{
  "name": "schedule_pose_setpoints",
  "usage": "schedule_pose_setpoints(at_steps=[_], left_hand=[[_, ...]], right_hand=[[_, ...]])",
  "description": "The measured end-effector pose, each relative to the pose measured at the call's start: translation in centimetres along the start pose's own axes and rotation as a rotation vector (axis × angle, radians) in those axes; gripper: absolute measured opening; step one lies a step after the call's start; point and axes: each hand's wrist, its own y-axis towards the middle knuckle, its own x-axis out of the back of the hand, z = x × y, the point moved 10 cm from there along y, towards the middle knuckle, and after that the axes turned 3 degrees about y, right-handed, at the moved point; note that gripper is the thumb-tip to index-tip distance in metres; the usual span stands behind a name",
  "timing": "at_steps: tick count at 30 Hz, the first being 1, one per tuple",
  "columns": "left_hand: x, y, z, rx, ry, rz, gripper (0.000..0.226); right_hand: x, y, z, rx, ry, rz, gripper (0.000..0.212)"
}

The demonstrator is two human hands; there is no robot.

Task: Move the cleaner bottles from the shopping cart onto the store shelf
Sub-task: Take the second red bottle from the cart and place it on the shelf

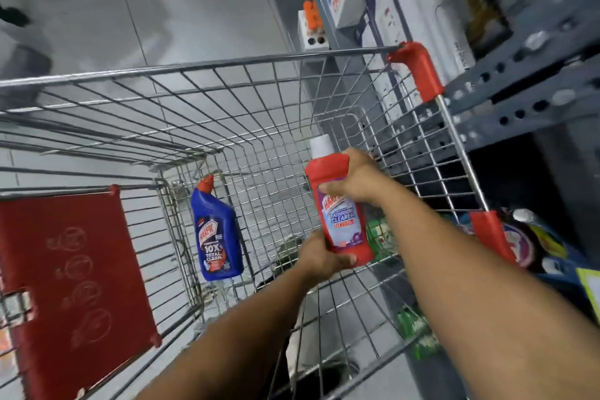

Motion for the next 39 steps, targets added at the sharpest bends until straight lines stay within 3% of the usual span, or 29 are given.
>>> schedule_pose_setpoints(at_steps=[6,11,16,19,23,30,33,39], left_hand=[[5.5,-7.9,-7.1,-0.285,0.423,-0.012,0.050],[7.0,-18.1,-13.9,-0.564,0.646,-0.182,0.054],[1.2,-30.8,-18.3,-0.901,0.688,-0.268,0.055],[-6.3,-37.0,-19.2,-1.128,0.690,-0.138,0.053],[-18.3,-41.5,-17.9,-1.326,0.742,0.071,0.050],[-40.5,-44.8,-11.2,-1.389,0.905,0.546,0.048],[-46.8,-44.5,-9.7,-1.381,0.944,0.610,0.051],[-54.0,-43.6,-8.2,-1.340,1.056,0.581,0.060]], right_hand=[[4.5,-10.8,5.1,0.292,0.235,-0.177,0.077],[10.6,-24.7,8.7,0.569,0.486,-0.385,0.075],[16.4,-42.2,6.9,0.824,0.611,-0.656,0.066],[17.6,-51.1,2.3,0.922,0.691,-0.779,0.066],[18.0,-60.5,-7.9,0.881,0.711,-0.995,0.070],[17.4,-73.6,-27.0,0.639,0.732,-1.430,0.072],[17.7,-75.2,-32.2,0.514,0.710,-1.514,0.073],[19.3,-76.9,-39.1,0.400,0.752,-1.538,0.070]])
